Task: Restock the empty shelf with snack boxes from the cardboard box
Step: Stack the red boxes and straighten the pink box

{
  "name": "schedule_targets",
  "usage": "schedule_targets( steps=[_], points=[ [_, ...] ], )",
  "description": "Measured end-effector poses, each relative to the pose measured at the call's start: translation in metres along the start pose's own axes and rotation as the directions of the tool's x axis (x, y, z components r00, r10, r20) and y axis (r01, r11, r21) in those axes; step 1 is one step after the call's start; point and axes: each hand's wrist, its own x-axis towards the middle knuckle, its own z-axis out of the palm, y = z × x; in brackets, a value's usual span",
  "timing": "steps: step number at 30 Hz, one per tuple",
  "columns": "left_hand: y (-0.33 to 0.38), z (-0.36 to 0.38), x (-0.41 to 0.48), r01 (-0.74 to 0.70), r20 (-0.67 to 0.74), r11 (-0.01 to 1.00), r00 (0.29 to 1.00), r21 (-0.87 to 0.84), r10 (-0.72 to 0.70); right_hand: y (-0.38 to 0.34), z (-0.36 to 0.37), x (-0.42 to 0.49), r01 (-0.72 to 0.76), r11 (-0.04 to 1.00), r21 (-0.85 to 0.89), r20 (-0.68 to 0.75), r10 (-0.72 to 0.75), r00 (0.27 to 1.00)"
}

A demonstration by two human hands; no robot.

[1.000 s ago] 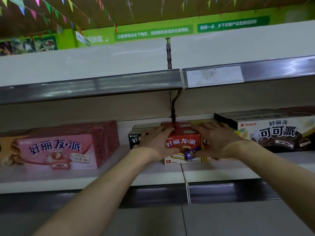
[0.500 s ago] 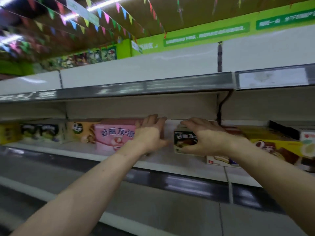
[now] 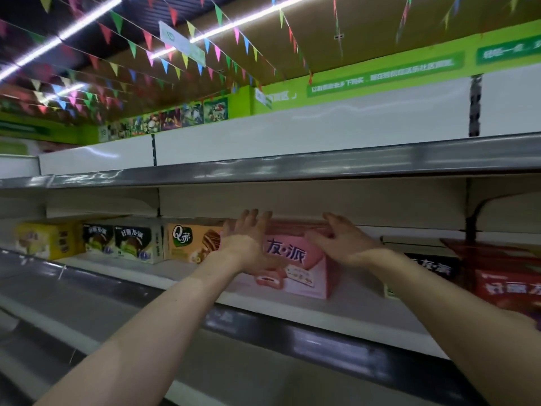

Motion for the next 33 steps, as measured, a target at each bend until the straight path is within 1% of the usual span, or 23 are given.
schedule_targets(
  steps=[2,3,4,5,6,7,8,9,10,11,14,16,18,19,21,22,24,26,28,29,33],
  points=[
    [-0.023,0.000,0.018,-0.021,0.000,0.999,1.000,-0.038,0.021,-0.010,0.015,0.018,-0.028,0.999,0.016,-0.048,0.028,0.998],
    [-0.037,-0.002,0.026,-0.020,0.016,0.991,1.000,-0.129,0.022,-0.015,0.021,0.025,-0.038,0.999,0.023,-0.069,0.039,0.997],
    [-0.050,-0.005,0.032,0.007,0.046,0.955,0.999,-0.295,0.007,-0.019,0.025,0.029,-0.050,0.998,0.023,-0.076,0.052,0.996],
    [-0.063,-0.006,0.037,0.061,0.080,0.866,0.996,-0.496,-0.025,-0.022,0.030,0.033,-0.060,0.998,0.030,-0.078,0.062,0.995],
    [-0.074,-0.003,0.041,0.138,0.135,0.740,0.989,-0.658,-0.065,-0.024,0.033,0.036,-0.064,0.997,0.038,-0.085,0.067,0.994],
    [-0.083,0.001,0.045,0.211,0.199,0.626,0.976,-0.751,-0.089,-0.024,0.037,0.038,-0.060,0.997,0.040,-0.105,0.064,0.992],
    [-0.090,0.007,0.049,0.259,0.253,0.569,0.963,-0.780,-0.092,-0.024,0.040,0.038,-0.058,0.998,0.026,-0.140,0.061,0.988],
    [-0.095,0.014,0.051,0.271,0.282,0.545,0.957,-0.793,-0.065,-0.024,0.043,0.038,-0.051,0.999,0.004,-0.189,0.051,0.981],
    [-0.097,0.019,0.052,0.247,0.282,0.557,0.959,-0.793,-0.025,-0.026,0.045,0.037,-0.052,0.998,-0.022,-0.238,0.046,0.970],
    [-0.098,0.022,0.050,0.200,0.264,0.595,0.964,-0.779,0.021,-0.027,0.046,0.036,-0.055,0.998,-0.030,-0.281,0.044,0.959],
    [-0.097,0.023,0.044,0.013,0.191,0.742,0.969,-0.670,0.155,-0.031,0.052,0.031,-0.104,0.994,0.038,-0.357,0.111,0.927],
    [-0.099,0.024,0.048,-0.073,0.151,0.790,0.967,-0.609,0.206,-0.034,0.054,0.031,-0.143,0.989,0.045,-0.386,0.150,0.910],
    [-0.099,0.024,0.052,-0.110,0.140,0.838,0.966,-0.534,0.217,-0.034,0.054,0.036,-0.209,0.977,0.048,-0.392,0.211,0.895],
    [-0.098,0.024,0.054,-0.131,0.145,0.879,0.965,-0.458,0.220,-0.034,0.053,0.039,-0.234,0.966,0.113,-0.378,0.260,0.888],
    [-0.090,0.021,0.057,-0.214,0.103,0.935,0.962,-0.282,0.251,-0.032,0.047,0.046,-0.276,0.914,0.297,-0.341,0.372,0.863],
    [-0.084,0.019,0.058,-0.265,0.072,0.939,0.955,-0.218,0.286,-0.030,0.044,0.050,-0.297,0.880,0.371,-0.328,0.424,0.844],
    [-0.073,0.018,0.059,-0.327,0.080,0.934,0.937,-0.144,0.341,-0.026,0.038,0.058,-0.344,0.822,0.454,-0.297,0.503,0.811],
    [-0.067,0.022,0.060,-0.328,0.106,0.938,0.935,-0.111,0.340,-0.019,0.037,0.066,-0.385,0.761,0.522,-0.227,0.559,0.798],
    [-0.065,0.022,0.060,-0.325,0.112,0.941,0.936,-0.090,0.334,-0.015,0.038,0.069,-0.413,0.673,0.613,-0.102,0.587,0.803],
    [-0.066,0.022,0.060,-0.332,0.111,0.940,0.934,-0.079,0.339,-0.016,0.038,0.068,-0.416,0.657,0.629,-0.065,0.577,0.814],
    [-0.068,0.025,0.062,-0.318,0.118,0.943,0.937,-0.096,0.328,-0.020,0.035,0.066,-0.396,0.700,0.594,-0.015,0.501,0.865]
  ],
)
